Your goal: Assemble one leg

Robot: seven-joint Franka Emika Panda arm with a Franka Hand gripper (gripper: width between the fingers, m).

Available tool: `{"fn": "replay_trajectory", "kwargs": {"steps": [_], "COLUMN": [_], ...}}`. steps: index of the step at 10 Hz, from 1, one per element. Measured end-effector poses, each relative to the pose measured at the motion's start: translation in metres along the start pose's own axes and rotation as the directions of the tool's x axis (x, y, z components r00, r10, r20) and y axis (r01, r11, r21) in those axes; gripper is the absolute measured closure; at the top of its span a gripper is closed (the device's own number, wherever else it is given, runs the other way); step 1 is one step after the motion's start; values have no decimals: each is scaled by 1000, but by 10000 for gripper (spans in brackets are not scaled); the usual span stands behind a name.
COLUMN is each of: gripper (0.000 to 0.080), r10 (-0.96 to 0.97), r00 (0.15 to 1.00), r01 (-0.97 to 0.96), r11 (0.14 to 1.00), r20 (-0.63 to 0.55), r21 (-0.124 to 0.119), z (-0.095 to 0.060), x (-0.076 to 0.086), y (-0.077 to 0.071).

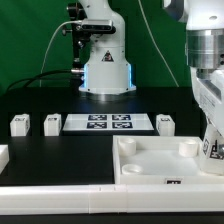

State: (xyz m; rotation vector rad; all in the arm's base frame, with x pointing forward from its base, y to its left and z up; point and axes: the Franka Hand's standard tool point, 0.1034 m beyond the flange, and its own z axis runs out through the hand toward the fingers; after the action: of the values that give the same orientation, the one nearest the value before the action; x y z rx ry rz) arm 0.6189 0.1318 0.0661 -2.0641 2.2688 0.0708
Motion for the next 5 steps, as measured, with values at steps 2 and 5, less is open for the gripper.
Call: {"fn": "replay_trajectory", "kwargs": {"steps": [2, 5], "gripper": [353, 163], "r10": [-17, -38], "r00": [1000, 999], "r01": [17, 38], "r11": [1000, 999], "r20": [0, 0], "r21": [-1, -2], "z": [0, 1], "x": [-1, -3], "y": [0, 2]}}
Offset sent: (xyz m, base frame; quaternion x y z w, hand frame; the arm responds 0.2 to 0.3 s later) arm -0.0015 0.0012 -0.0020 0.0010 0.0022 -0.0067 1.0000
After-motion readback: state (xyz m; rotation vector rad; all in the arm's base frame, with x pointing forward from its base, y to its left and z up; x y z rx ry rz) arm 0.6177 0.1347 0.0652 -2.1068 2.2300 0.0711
